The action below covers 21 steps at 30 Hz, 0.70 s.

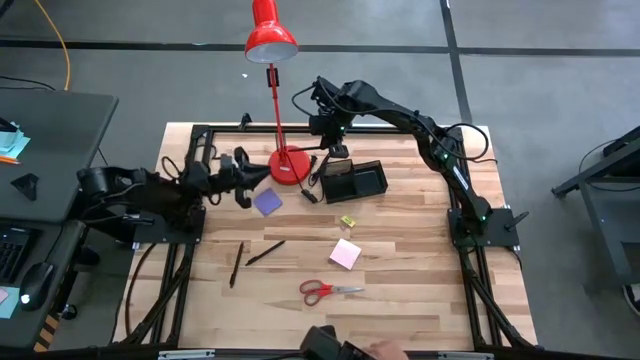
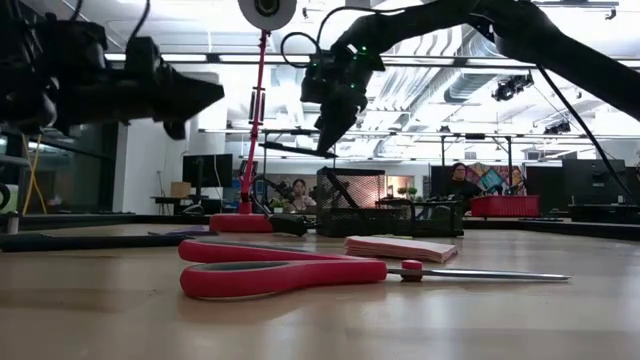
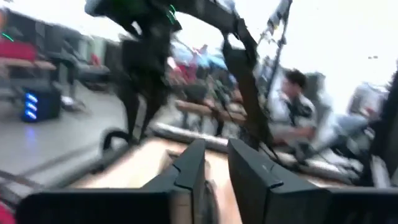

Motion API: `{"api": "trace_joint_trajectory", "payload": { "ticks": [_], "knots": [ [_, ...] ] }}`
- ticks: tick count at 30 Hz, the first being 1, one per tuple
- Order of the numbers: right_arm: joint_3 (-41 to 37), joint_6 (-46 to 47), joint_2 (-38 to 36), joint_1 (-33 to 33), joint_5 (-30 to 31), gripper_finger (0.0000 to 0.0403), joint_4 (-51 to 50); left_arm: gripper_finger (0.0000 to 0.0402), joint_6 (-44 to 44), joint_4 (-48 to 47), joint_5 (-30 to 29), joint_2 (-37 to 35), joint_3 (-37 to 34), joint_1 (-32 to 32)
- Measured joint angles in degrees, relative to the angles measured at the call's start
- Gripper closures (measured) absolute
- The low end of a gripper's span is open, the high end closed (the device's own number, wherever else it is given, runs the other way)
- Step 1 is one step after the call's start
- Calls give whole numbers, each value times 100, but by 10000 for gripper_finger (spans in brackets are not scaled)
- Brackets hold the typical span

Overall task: Pick and place office supplies into organizer
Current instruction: Put the black pen into the black desk organizer

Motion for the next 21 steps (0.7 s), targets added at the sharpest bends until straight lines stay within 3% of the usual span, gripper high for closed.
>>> {"api": "trace_joint_trajectory", "payload": {
  "ticks": [10, 16, 21],
  "knots": [
    [-5, -250, -353, 14, -594, 403, -26, 274, 1158, 210, -469, -41, 5, -24],
    [-3, -514, -674, 122, -1481, 403, 47, 262, 1405, 235, -343, -43, 195, -26],
    [-3, -709, -721, 443, -1521, 403, 141, 261, 1649, 229, -439, -41, 384, -24]
  ]
}}
